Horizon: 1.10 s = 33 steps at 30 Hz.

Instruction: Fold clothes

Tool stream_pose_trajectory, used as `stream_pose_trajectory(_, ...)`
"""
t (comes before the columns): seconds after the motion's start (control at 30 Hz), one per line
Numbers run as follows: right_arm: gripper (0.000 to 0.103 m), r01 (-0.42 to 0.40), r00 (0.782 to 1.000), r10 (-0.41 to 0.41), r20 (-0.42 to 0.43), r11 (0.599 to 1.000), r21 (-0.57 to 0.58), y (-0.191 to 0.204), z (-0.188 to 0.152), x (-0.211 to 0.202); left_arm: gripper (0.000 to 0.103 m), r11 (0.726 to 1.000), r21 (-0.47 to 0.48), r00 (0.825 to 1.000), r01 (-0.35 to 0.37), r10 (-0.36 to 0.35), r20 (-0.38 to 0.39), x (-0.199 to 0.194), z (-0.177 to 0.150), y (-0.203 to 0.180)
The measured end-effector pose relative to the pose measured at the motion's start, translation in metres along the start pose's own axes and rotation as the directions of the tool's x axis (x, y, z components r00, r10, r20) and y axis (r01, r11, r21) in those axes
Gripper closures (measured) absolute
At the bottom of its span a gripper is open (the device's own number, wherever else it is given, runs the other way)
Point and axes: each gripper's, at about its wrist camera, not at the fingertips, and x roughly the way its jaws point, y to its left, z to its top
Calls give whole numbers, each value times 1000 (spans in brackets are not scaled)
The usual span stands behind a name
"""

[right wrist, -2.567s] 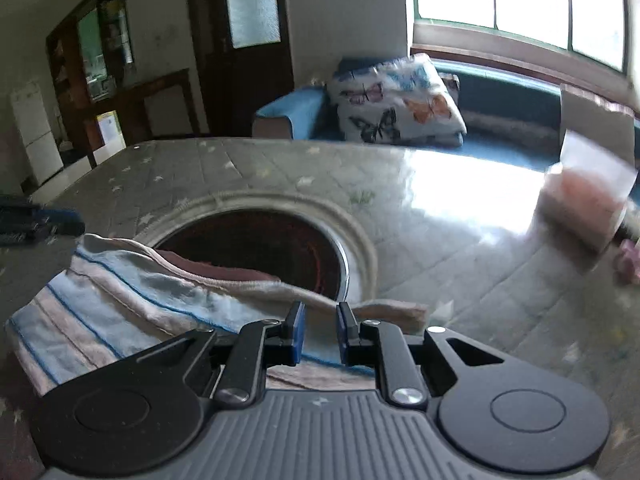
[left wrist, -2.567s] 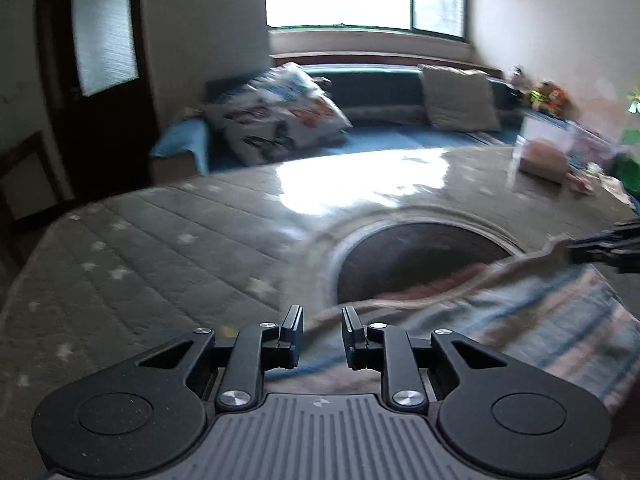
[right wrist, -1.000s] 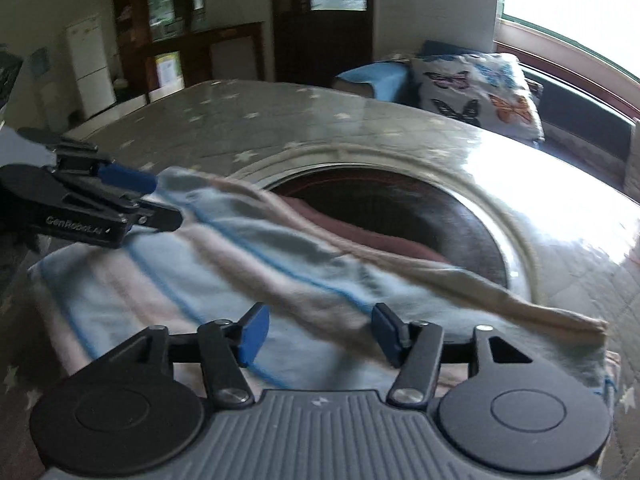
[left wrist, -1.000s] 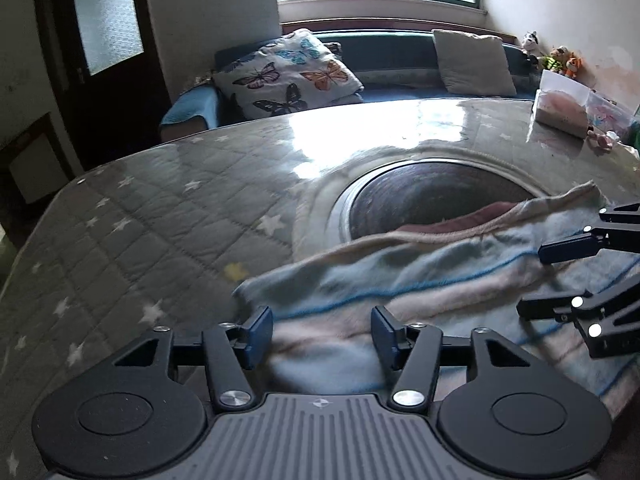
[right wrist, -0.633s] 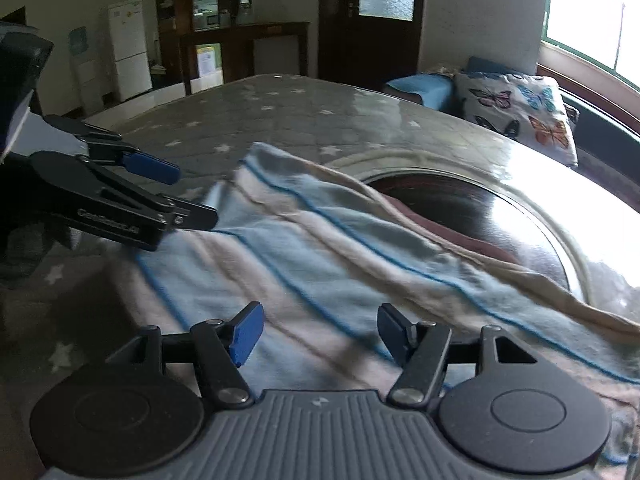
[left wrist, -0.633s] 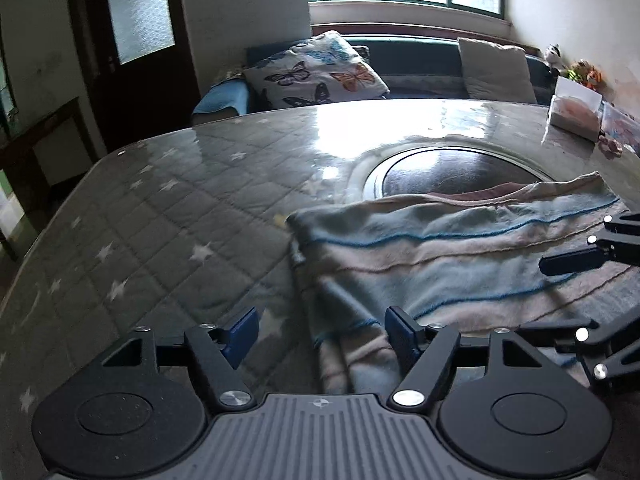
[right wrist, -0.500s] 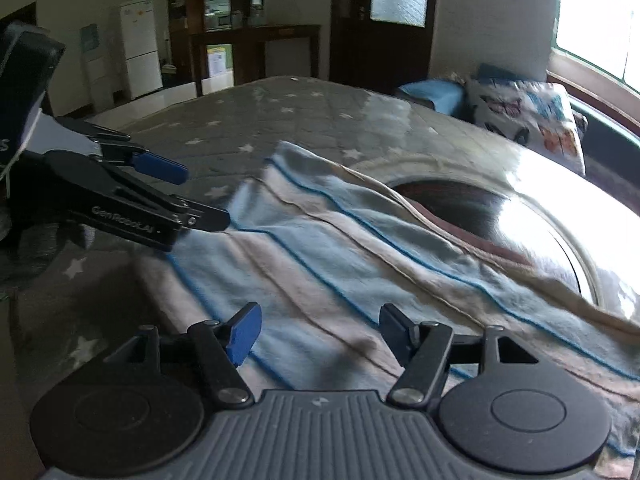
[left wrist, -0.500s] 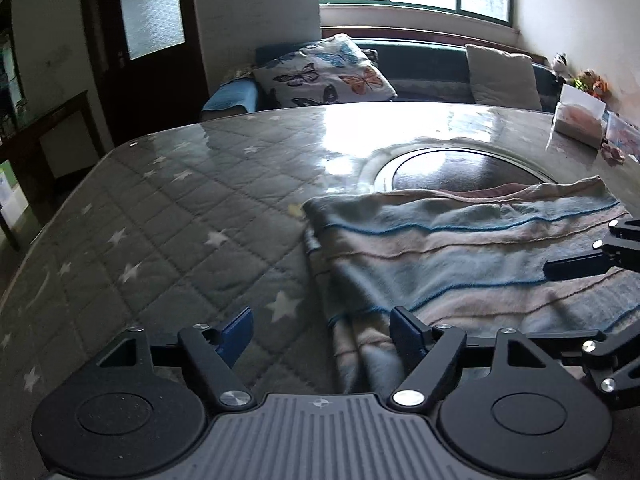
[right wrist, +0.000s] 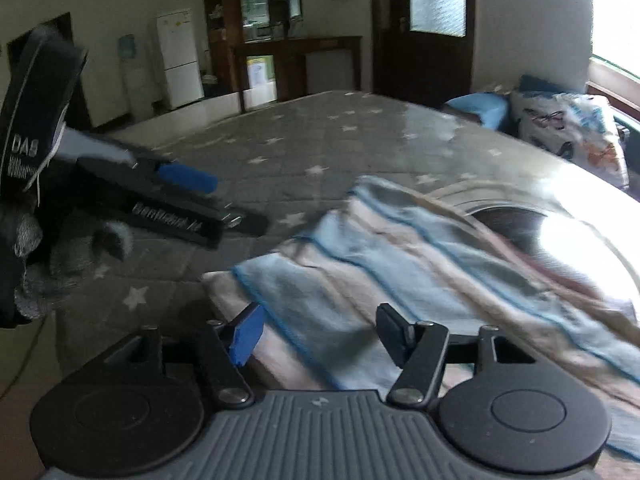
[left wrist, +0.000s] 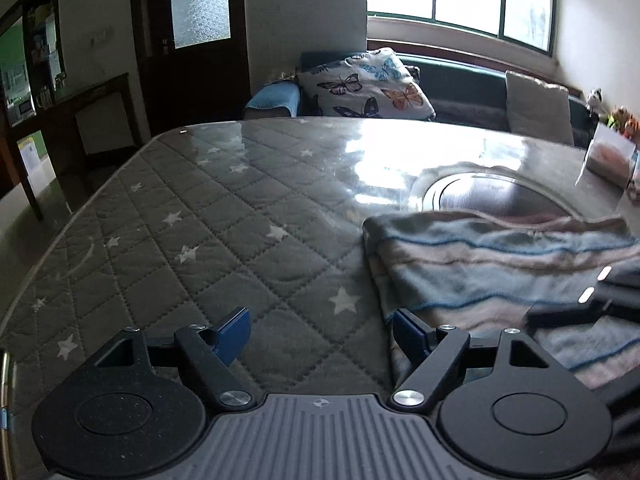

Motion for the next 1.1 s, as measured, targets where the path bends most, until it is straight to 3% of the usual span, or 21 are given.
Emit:
stream_pose_trajectory(0.2, 41, -35, 999, 35, 6, 999, -19, 11, 3, 5, 29, 998, -38, 999, 50, -50, 4, 3, 10, 1)
stream_pose_trajectory(0.5, 39, -71, 997, 71, 1, 997, -39, 20, 7, 13, 62, 991, 3, 991, 134, -134, -27, 33, 32, -18)
stream_pose_trajectory(0.63, 40, -79, 997, 79, 6, 996, -31, 13, 6, -6, 72, 991, 40, 991, 129, -127, -40, 52, 40, -29)
stream_pose_trajectory(0.87, 40, 11, 1000, -11, -12, 1000, 10, -17, -12, -40, 86, 994, 70, 996, 80, -78, -30, 71, 42, -36)
stream_pose_trajectory(1.1, 40, 137, 990, -132, -57, 985, 109, -62, -44, -73, 83, 997, 59, 999, 43, -42, -13, 71, 41, -35)
